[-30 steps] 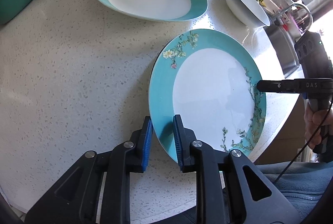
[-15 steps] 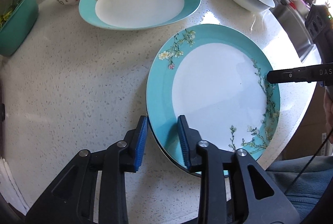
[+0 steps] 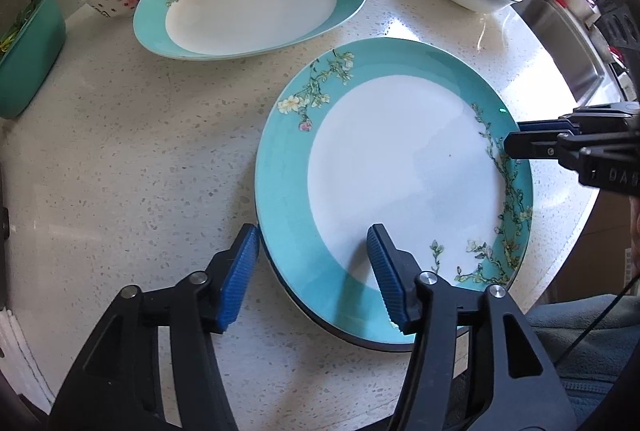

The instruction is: Organize plates and bowls

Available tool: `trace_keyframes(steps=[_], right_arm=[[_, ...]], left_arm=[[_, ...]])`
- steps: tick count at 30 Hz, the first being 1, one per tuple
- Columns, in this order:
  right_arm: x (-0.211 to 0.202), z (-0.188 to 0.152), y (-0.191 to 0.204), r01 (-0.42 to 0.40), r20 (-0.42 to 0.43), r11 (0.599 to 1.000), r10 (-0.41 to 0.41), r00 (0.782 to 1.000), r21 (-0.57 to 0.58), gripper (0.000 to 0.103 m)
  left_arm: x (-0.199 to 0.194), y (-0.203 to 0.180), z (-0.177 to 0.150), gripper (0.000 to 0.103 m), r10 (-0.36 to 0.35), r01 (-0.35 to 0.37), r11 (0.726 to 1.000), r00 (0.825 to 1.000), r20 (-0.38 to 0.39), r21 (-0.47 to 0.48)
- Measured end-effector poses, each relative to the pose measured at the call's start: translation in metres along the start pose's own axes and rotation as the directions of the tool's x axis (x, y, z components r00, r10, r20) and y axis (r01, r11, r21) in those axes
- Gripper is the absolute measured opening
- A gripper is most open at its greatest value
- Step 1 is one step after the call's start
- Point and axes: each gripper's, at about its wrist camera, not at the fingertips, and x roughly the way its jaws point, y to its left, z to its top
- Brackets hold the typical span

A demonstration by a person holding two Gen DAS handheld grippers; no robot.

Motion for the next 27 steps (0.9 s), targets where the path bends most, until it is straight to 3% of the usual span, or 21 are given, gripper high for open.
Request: trace_keyframes(steps=[4, 8, 11, 14, 18, 21, 22, 24, 25, 26, 27], right_arm=[[0.000, -0.001, 0.007, 0.057, 0.011, 0.997, -0.057, 0.998, -0.054, 0.022], [-0.001, -0.001, 0.005, 0.049, 0.015, 0.997, -0.048, 0.999, -0.055, 0.026], [-0.003, -0.001, -0.001, 0.045, 0.024, 0.998, -0.044, 0.999, -0.040, 0.039], [-0.008, -0.001, -0.008, 0.032, 0.033, 0.999, -0.030, 0.999, -0.038, 0.041], [-0.018, 0.002, -0.020, 0.005, 0.058, 1.000, -0.003, 0.998, -0.024, 0.059], [-0.036, 0.009, -0.032, -0.088, 0.109, 0.996, 0.087, 0.990, 0.008, 0.069], [-0.043, 0.013, -0.037, -0.139, 0.128, 0.990, 0.135, 0.983, 0.025, 0.072], [-0.059, 0.023, -0.050, -0.306, 0.193, 0.949, 0.286, 0.939, 0.081, 0.085], [-0.065, 0.029, -0.057, -0.389, 0.228, 0.915, 0.359, 0.905, 0.103, 0.087], [-0.070, 0.037, -0.063, -0.491, 0.269, 0.862, 0.447, 0.853, 0.124, 0.090], [-0.072, 0.043, -0.067, -0.544, 0.289, 0.828, 0.493, 0.821, 0.134, 0.099]], left_arm=[[0.002, -0.003, 0.000, 0.062, -0.005, 0.005, 1.000, 1.000, 0.002, -0.007], [0.002, -0.004, 0.001, 0.062, 0.006, -0.006, 1.000, 1.000, 0.008, -0.020], [-0.001, -0.003, 0.001, 0.062, 0.013, -0.012, 0.999, 1.000, 0.018, -0.034], [-0.007, -0.002, -0.002, 0.065, 0.025, -0.023, 0.998, 0.999, 0.029, -0.064], [-0.025, 0.002, -0.005, 0.065, 0.056, -0.048, 0.993, 0.996, 0.075, -0.110], [-0.047, 0.014, -0.006, 0.065, 0.040, -0.015, 0.984, 0.989, 0.141, -0.179], [-0.053, 0.020, -0.005, 0.066, 0.010, 0.025, 0.979, 0.986, 0.167, -0.205], [-0.068, 0.039, -0.003, 0.076, -0.082, 0.147, 0.953, 0.967, 0.243, -0.266], [-0.073, 0.049, -0.002, 0.080, -0.126, 0.209, 0.933, 0.952, 0.279, -0.293], [-0.077, 0.057, -0.001, 0.082, -0.156, 0.256, 0.914, 0.938, 0.311, -0.315], [-0.080, 0.065, 0.001, 0.085, -0.176, 0.290, 0.898, 0.926, 0.334, -0.331]])
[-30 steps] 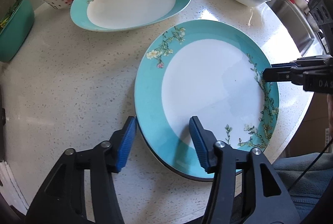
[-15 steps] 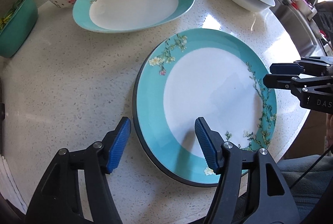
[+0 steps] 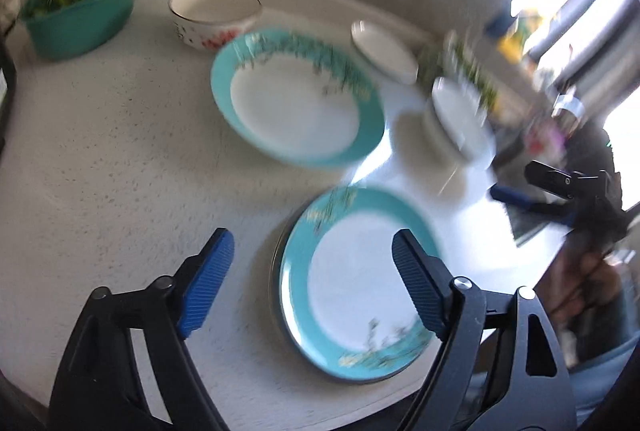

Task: Organize plates and bowls
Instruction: 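Move the left gripper to the teal-rimmed deep plate rim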

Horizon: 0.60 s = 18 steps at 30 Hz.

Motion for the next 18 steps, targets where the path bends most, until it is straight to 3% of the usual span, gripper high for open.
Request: trace_keyframes(steps=[2, 4, 8, 13, 18], right_arm=[[0.002, 0.014, 0.001, -0.046, 0.028, 0.998, 0.046, 0.999, 0.034, 0.103], [0.011, 0.028, 0.005, -0.086, 0.040, 0.996, 0.085, 0.996, 0.025, 0.103], [0.037, 0.046, 0.006, -0.099, 0.035, 0.993, 0.097, 0.995, 0.068, 0.103], [0.070, 0.061, -0.007, -0.048, 0.015, 0.995, 0.047, 0.999, 0.086, 0.103], [0.092, 0.080, -0.024, -0.010, 0.017, 0.991, 0.008, 1.000, 0.137, 0.103]], left_arm=[[-0.006, 0.009, 0.010, 0.103, -0.039, 0.039, 0.999, 0.999, 0.038, -0.021], [-0.009, 0.016, 0.024, 0.103, -0.046, 0.048, 0.999, 0.995, 0.084, -0.019], [0.008, 0.037, 0.056, 0.103, -0.071, 0.073, 0.997, 0.997, 0.040, -0.039], [0.035, 0.058, 0.103, 0.103, -0.139, 0.139, 0.990, 0.990, -0.012, 0.008], [0.070, 0.089, 0.137, 0.103, -0.157, 0.155, 0.987, 0.985, -0.065, -0.042]])
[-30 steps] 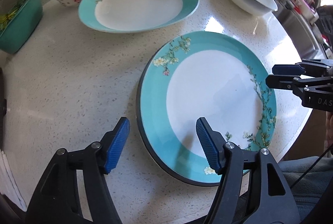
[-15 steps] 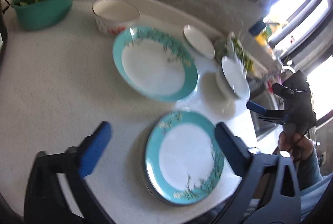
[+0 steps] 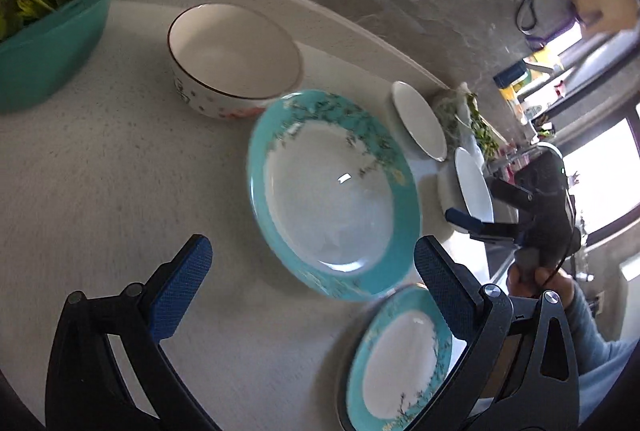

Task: Organize plates and bowls
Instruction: 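Move the left gripper to the teal-rimmed deep plate rim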

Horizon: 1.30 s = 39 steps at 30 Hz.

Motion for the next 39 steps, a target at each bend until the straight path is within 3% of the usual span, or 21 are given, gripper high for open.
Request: trace_keyframes(steps=[4, 11, 24, 27, 29, 33, 35, 37, 39], right_arm=[[0.012, 0.009, -0.004, 0.031, -0.018, 1.000, -0.031, 0.999, 0.000, 0.103], [0.027, 0.016, -0.015, 0.057, -0.041, 0.998, -0.056, 0.998, 0.027, 0.099], [0.039, 0.023, -0.022, 0.074, -0.085, 0.997, -0.071, 0.994, 0.032, 0.081], [0.040, 0.023, -0.024, 0.075, -0.093, 0.997, -0.072, 0.993, 0.035, 0.080], [0.041, 0.023, -0.025, 0.075, -0.099, 0.997, -0.071, 0.993, 0.037, 0.077], [0.043, 0.024, -0.025, 0.068, -0.114, 0.997, -0.063, 0.991, 0.040, 0.070], [0.046, 0.024, -0.024, 0.067, -0.127, 0.997, -0.061, 0.990, 0.037, 0.065], [0.048, 0.024, -0.025, 0.072, -0.134, 0.997, -0.066, 0.989, 0.041, 0.063], [0.049, 0.024, -0.026, 0.071, -0.133, 0.996, -0.062, 0.989, 0.057, 0.062]], left_arm=[[0.021, 0.024, 0.017, 0.103, -0.012, 0.010, 0.999, 0.999, -0.043, -0.036], [0.048, 0.026, 0.031, 0.102, -0.019, 0.019, 1.000, 0.994, -0.105, -0.002], [0.060, 0.029, 0.042, 0.097, -0.017, 0.019, 1.000, 0.989, -0.145, 0.017], [0.062, 0.029, 0.044, 0.087, -0.011, 0.014, 1.000, 0.989, -0.146, 0.021], [0.062, 0.030, 0.044, 0.070, -0.012, 0.015, 1.000, 0.987, -0.158, 0.021], [0.064, 0.032, 0.042, 0.065, -0.024, 0.028, 0.999, 0.985, -0.171, 0.020], [0.063, 0.033, 0.042, 0.047, -0.049, 0.051, 0.999, 0.984, -0.170, 0.009], [0.064, 0.033, 0.042, 0.040, -0.064, 0.066, 0.998, 0.982, -0.175, 0.005], [0.065, 0.033, 0.042, 0.040, -0.063, 0.065, 0.998, 0.982, -0.181, 0.007]])
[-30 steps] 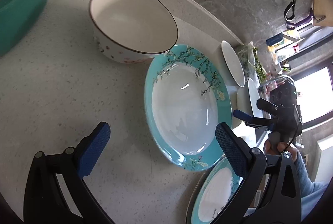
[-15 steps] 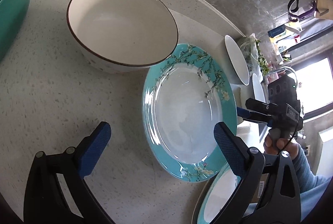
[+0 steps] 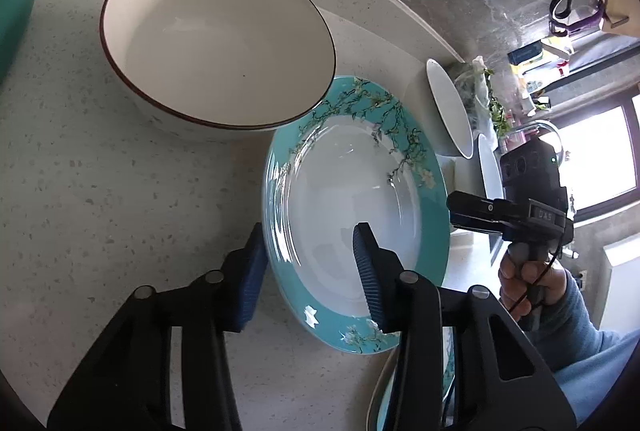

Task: Organize plates and bowls
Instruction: 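Move the left gripper to the teal-rimmed deep plate rim, then close the left gripper on the teal-rimmed deep plate rim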

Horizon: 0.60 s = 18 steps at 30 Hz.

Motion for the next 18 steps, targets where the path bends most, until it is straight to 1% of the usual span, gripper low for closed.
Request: trace_keyframes(steps=[3, 5, 8, 10, 12, 13, 14, 15, 17, 18], right_arm=[[-0.0010, 0.0006, 0.0004, 0.000, 0.006, 1.000, 0.000, 1.000, 0.007, 0.062], [-0.0013, 0.0011, 0.0005, 0.001, 0.005, 1.000, -0.001, 1.000, 0.008, 0.062], [-0.0029, 0.0018, -0.0013, -0.001, 0.011, 1.000, 0.000, 1.000, 0.022, 0.062], [-0.0036, 0.0023, -0.0013, 0.001, 0.016, 1.000, -0.002, 1.000, 0.023, 0.057], [-0.0022, 0.0022, -0.0005, 0.010, 0.005, 1.000, -0.010, 1.000, 0.018, 0.038], [-0.0017, 0.0020, -0.0003, 0.036, 0.002, 0.999, -0.036, 0.999, 0.012, 0.033], [-0.0014, 0.0018, -0.0009, 0.058, 0.002, 0.998, -0.058, 0.998, 0.010, 0.025], [-0.0016, 0.0019, -0.0033, 0.065, 0.002, 0.998, -0.065, 0.998, 0.020, 0.020], [-0.0024, 0.0017, -0.0079, 0.069, 0.003, 0.997, -0.069, 0.998, 0.040, 0.012], [-0.0024, 0.0013, -0.0085, 0.067, 0.003, 0.997, -0.068, 0.998, 0.041, 0.012]], left_arm=[[0.0004, -0.0001, 0.0005, 0.039, -0.003, 0.003, 1.000, 1.000, -0.003, -0.006], [0.0009, 0.0019, 0.0004, 0.034, -0.003, 0.003, 1.000, 1.000, -0.003, -0.019], [0.0021, 0.0048, 0.0008, 0.033, -0.011, 0.011, 0.999, 1.000, -0.002, -0.036], [0.0030, 0.0031, 0.0003, 0.033, -0.004, 0.004, 1.000, 1.000, -0.003, -0.031], [0.0042, 0.0029, -0.0002, 0.028, 0.020, -0.020, 0.999, 1.000, -0.009, -0.028], [0.0050, 0.0045, -0.0005, 0.023, 0.029, -0.029, 0.999, 1.000, -0.011, -0.038], [0.0055, 0.0062, -0.0008, 0.020, 0.031, -0.032, 0.998, 0.999, -0.012, -0.048], [0.0060, 0.0073, -0.0012, 0.019, 0.033, -0.033, 0.998, 0.999, -0.012, -0.054], [0.0073, 0.0075, -0.0024, 0.018, 0.036, -0.037, 0.998, 0.999, -0.015, -0.057], [0.0079, 0.0066, -0.0029, 0.017, 0.045, -0.046, 0.997, 0.999, -0.017, -0.055]])
